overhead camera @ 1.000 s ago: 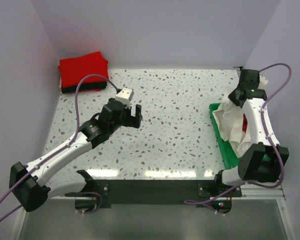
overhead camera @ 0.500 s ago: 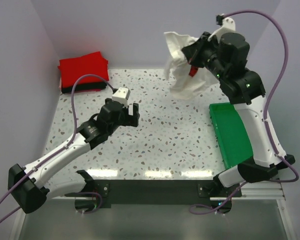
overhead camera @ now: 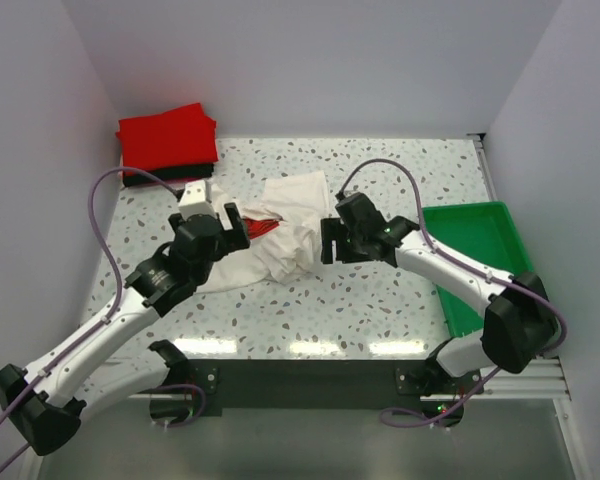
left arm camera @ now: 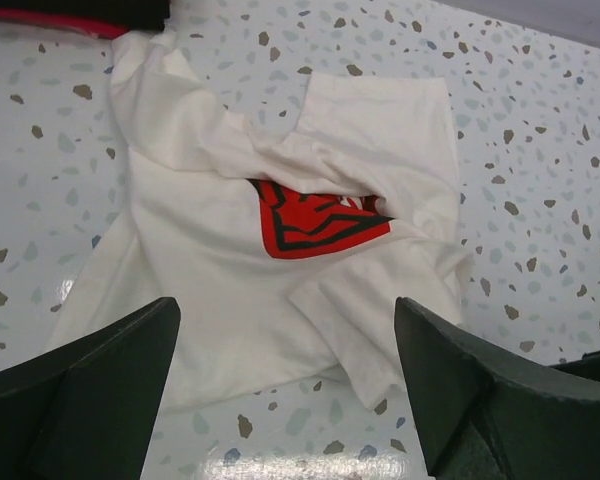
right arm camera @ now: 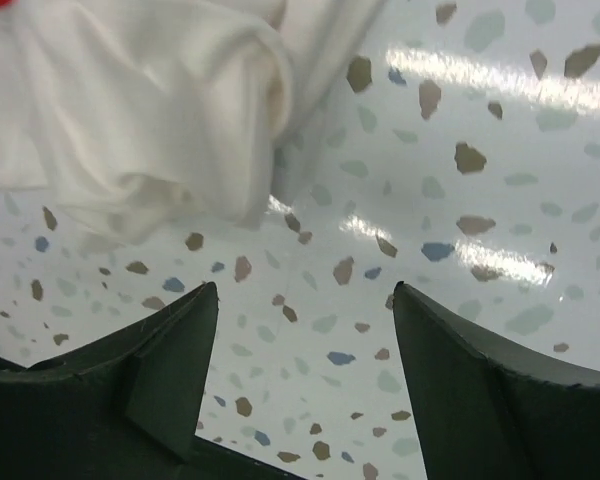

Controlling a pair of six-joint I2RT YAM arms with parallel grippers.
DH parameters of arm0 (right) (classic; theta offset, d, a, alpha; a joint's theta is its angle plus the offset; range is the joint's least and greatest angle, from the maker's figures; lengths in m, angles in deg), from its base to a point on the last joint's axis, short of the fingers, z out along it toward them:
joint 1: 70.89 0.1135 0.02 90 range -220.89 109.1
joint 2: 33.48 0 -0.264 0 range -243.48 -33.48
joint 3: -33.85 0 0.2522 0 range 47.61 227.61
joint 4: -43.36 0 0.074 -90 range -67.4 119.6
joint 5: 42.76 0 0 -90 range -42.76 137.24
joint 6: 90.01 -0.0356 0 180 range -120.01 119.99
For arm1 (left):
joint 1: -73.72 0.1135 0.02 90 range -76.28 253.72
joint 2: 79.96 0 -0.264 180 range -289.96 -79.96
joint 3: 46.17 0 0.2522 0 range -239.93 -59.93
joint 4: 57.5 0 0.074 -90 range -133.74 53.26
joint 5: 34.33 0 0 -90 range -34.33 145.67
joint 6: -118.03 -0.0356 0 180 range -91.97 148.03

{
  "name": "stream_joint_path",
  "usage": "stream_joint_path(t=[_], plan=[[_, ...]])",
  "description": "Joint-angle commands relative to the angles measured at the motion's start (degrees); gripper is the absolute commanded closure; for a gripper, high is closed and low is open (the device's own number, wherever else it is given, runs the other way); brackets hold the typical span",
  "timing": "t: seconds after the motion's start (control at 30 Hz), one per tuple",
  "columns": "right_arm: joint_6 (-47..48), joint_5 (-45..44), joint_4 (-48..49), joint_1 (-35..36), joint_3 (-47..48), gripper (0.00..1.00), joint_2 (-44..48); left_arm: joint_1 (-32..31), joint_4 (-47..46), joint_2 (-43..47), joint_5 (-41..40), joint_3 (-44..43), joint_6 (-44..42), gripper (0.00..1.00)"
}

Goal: Fold and stack the t-shirts
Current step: Move the tshirt to the center of the board

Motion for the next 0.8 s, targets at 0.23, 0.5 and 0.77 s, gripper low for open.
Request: stream_joint_path(t=[0.23,0.5,0.77], plan=[[-6.59,2.84,13.65,0.22,-5.45,0.26,0.62,4.01,-0.16,-6.12,1.04,7.93,16.26,0.12],[-8.61,3.89,20.77,0.66,-4.3,0.26,-7.3,15.18,0.8,-4.81,6.61,16.55,24.61,0.17],[-10.46,4.78,24.29,0.66,-5.45,0.3,-11.35,20.98,4.23,-6.13,7.23,22.71,32.79,0.18]])
